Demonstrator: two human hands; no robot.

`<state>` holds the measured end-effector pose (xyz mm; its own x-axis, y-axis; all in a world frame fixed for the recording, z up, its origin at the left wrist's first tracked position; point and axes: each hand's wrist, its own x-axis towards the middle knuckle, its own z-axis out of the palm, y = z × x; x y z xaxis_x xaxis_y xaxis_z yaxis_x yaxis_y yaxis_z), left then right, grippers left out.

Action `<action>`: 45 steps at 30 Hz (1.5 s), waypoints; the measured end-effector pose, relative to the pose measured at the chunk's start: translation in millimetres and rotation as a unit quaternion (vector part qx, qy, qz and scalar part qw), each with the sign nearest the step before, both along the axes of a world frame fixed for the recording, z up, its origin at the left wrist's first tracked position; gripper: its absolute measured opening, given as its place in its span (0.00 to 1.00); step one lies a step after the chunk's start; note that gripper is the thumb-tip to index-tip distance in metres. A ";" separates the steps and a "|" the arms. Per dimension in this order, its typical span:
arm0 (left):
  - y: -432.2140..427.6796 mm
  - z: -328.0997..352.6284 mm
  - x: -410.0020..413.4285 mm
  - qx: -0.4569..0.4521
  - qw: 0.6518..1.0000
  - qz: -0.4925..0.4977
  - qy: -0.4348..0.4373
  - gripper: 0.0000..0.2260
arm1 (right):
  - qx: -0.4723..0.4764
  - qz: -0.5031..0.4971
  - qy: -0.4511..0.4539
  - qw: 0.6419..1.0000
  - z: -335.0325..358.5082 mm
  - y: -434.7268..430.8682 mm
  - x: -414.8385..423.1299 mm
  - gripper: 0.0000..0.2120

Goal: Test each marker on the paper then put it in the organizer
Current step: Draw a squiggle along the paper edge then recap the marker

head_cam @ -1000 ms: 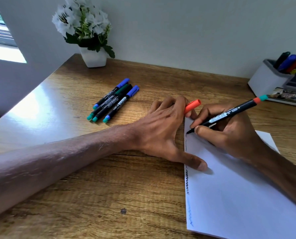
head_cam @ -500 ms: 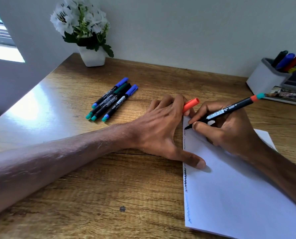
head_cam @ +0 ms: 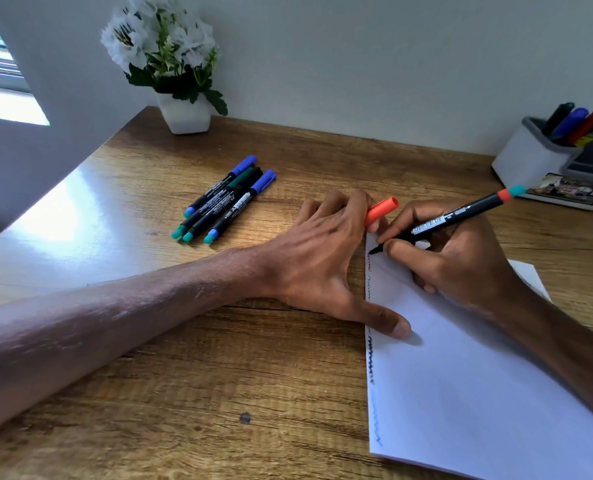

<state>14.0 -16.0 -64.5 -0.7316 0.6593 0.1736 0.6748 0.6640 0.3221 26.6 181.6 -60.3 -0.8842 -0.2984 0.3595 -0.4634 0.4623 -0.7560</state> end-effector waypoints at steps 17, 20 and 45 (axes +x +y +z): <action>-4.7 -3.0 -2.4 0.163 0.983 0.034 -0.074 0.21 | -0.182 -0.043 -0.001 0.982 7.5 11.6 -0.9 0.06; -5.3 -8.7 -4.0 0.209 0.975 0.060 -0.041 0.22 | -0.200 -0.016 -0.004 0.980 11.4 15.8 -1.9 0.07; -2.7 -17.2 -12.7 0.184 0.979 0.048 0.076 0.12 | -0.235 0.034 0.011 0.971 24.8 21.5 0.5 0.08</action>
<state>1.3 -18.6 -81.7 -0.7338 0.4617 0.4984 0.6744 0.5839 0.4519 27.1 203.1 -35.5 -0.8584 -0.1552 0.4890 -0.4996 0.0365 -0.8655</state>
